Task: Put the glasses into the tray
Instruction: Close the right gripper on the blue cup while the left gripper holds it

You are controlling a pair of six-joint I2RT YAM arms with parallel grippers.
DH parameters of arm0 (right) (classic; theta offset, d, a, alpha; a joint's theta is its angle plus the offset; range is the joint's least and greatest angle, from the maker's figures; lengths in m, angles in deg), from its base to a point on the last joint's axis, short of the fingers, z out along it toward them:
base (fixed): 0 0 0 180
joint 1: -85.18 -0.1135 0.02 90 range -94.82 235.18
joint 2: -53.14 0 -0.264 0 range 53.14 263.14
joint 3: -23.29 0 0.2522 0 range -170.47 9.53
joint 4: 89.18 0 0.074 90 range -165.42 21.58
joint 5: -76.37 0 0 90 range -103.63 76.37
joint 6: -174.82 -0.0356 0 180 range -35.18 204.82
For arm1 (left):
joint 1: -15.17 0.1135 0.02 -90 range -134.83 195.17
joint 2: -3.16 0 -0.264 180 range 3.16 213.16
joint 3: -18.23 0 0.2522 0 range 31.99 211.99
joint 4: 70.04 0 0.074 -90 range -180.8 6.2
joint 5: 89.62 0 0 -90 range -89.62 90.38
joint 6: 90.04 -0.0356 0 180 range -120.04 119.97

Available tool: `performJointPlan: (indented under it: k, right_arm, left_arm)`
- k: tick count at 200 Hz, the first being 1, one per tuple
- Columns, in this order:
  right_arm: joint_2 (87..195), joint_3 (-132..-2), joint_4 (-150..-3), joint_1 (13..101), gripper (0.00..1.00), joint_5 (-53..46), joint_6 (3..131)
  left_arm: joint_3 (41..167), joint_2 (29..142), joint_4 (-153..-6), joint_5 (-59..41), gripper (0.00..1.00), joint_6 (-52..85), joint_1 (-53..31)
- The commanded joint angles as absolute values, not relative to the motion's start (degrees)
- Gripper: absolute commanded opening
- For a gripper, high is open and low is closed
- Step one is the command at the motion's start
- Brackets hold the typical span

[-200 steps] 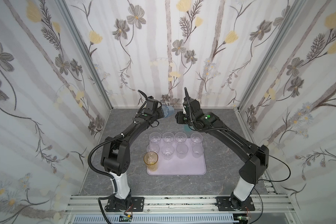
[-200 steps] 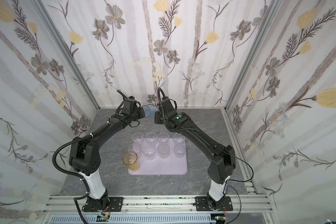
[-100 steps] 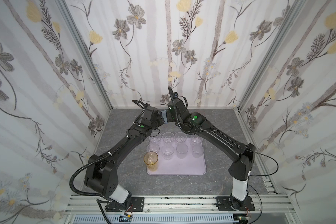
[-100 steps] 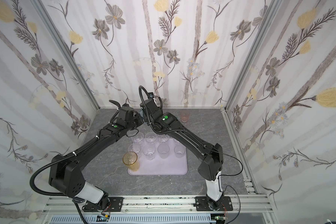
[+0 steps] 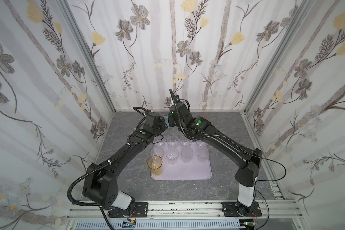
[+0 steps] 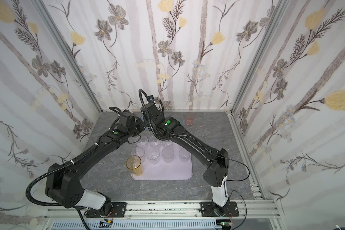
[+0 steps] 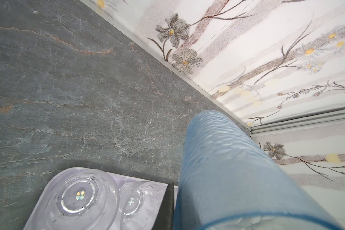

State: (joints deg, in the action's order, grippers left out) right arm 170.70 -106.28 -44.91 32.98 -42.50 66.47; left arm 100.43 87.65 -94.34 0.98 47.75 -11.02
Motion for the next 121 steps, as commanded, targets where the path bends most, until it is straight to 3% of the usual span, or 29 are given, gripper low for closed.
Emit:
performJointPlan:
  k: [1,65,121]
  right_arm:
    - [169.3,-106.0,-47.2,32.6,0.45,-41.2,66.4]
    - [171.8,-104.5,-47.4,32.2,0.46,-39.0,65.4]
    - [175.4,-105.1,-46.9,32.8,0.42,-44.2,67.0]
  left_arm:
    - [100.4,87.6,-91.1,1.0,0.00,48.7,-11.0]
    - [100.1,86.5,-90.7,0.3,0.00,49.3,-11.0]
    - [99.4,85.9,-90.5,-0.1,0.00,50.1,-11.1]
